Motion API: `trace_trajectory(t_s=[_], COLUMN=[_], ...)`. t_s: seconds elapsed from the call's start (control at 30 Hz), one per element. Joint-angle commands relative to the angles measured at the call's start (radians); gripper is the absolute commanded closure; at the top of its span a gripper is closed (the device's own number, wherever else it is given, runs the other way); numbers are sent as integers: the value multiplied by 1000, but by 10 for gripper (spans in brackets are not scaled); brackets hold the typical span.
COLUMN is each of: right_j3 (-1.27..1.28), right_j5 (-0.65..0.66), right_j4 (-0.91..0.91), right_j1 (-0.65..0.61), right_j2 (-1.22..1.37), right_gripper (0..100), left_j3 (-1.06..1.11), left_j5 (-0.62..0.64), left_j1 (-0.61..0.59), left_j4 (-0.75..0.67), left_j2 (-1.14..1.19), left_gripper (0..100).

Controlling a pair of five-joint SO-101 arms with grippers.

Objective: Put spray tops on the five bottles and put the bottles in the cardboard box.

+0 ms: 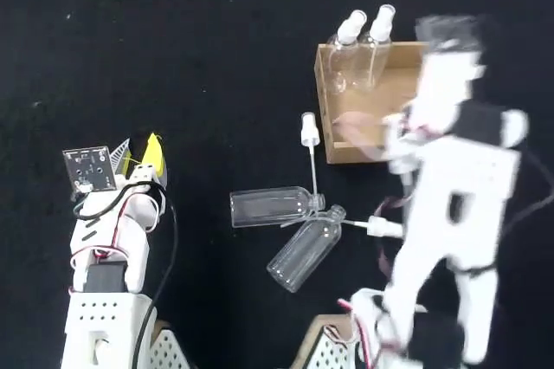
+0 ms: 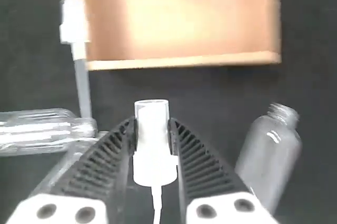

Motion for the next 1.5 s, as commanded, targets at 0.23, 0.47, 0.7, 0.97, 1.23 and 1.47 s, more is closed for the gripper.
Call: trace_trajectory(t_s=[0.23,0.47,0.7,0.97,1.23,1.47], right_j3=[372,590,765,763,550,278], right_j5=[-37,-226,-230,-227,-235,-224], right_j4=[-275,-692,-985,-1040,-957,-532], right_j1=[-319,-585,-812,-890,-907,-838], right_j2=[-312,-321,-320,-211,68,-53], right_gripper=[987,987,984,983,748,745], left_j3=[24,24,7,1,2,-24], left_j5=[6,6,89,180,180,152], left_j1=[-10,-59,-197,-262,-260,-189], left_j4=[2,3,3,2,3,83], left_j2=[-12,-12,-12,-12,-12,-11], left_gripper=[859,862,862,862,862,859])
